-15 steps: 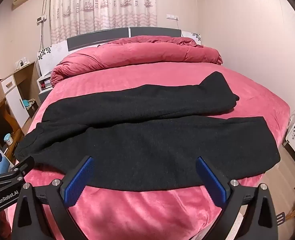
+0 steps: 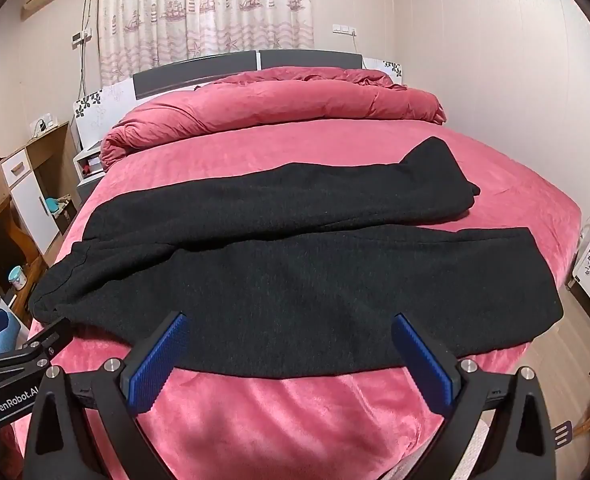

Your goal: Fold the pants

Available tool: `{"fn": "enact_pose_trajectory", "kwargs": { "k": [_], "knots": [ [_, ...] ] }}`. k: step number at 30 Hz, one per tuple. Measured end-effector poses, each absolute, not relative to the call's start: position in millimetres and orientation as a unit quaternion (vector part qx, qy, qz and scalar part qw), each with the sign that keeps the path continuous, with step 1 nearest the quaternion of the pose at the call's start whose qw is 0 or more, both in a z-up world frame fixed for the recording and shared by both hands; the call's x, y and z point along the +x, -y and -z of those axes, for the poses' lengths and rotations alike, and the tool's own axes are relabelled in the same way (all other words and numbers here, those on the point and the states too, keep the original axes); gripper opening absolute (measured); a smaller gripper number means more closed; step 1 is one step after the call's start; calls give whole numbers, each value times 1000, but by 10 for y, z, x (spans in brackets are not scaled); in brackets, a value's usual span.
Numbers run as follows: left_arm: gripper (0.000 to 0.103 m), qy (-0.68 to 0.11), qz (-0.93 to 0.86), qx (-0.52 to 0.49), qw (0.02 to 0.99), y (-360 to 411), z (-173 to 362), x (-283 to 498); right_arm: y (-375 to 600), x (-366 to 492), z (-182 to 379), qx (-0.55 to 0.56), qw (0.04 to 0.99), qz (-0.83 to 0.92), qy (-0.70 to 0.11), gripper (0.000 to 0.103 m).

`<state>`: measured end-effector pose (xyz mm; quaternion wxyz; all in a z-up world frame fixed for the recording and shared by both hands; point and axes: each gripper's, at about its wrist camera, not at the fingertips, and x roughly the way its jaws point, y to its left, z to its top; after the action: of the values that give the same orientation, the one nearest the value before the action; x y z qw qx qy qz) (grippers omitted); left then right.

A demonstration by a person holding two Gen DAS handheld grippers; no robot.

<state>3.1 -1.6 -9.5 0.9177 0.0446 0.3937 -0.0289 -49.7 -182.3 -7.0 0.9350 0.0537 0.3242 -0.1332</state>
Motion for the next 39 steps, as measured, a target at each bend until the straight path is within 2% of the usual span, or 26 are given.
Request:
{"fn": "enact_pose_trajectory", "kwargs": {
  "k": [39],
  "knots": [
    [103,-422,33,39,905,22,227,80,1873,-464,146,62,930,131,-338,103]
  ]
}}
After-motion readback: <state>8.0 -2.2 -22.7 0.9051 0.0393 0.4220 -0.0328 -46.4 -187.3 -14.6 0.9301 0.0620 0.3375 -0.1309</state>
